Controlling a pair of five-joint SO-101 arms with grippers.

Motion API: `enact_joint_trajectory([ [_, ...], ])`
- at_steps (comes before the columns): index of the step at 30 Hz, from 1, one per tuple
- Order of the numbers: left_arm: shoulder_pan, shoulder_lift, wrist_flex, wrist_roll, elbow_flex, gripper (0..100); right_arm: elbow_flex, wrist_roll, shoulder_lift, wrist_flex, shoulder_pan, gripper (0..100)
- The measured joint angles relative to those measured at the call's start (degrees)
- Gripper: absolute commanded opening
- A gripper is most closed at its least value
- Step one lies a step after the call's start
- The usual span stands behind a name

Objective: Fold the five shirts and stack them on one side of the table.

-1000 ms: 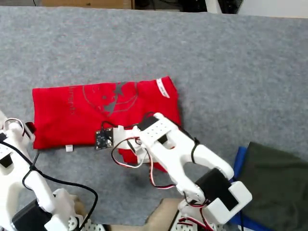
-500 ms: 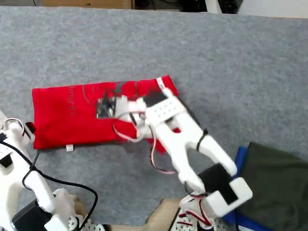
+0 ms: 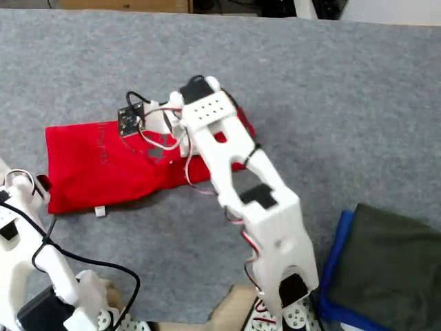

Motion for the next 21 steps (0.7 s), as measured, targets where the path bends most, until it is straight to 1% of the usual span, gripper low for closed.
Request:
enact_joint_trajectory([
  [3,0.0,0.0,0.0,0.0,0.0,25,-13.1,4.3,9.0,5.1,0.0,0.4],
  [6,0.0,0.0,0.0,0.0,0.0,25,-25.3,5.9,16.8,8.7,0.0,1.2],
  [7,0.0,0.0,0.0,0.0,0.1,25,-29.0,5.9,18.8,9.6,0.0,3.6],
  [10,0.0,0.0,0.0,0.0,1.0,25,-38.8,6.1,23.2,10.5,0.0,18.9],
  [12,0.5,0.0,0.0,0.0,0.9,25,-43.9,4.7,24.2,10.6,0.0,22.4],
  [14,1.1,0.0,0.0,0.0,1.1,25,-48.1,2.6,24.2,11.1,0.0,22.4],
  [18,1.1,0.0,0.0,0.0,1.1,25,-54.8,1.9,24.2,12.6,0.2,21.8],
  [21,1.1,0.0,0.0,0.0,1.1,25,-55.5,1.5,24.1,12.6,1.3,15.4],
])
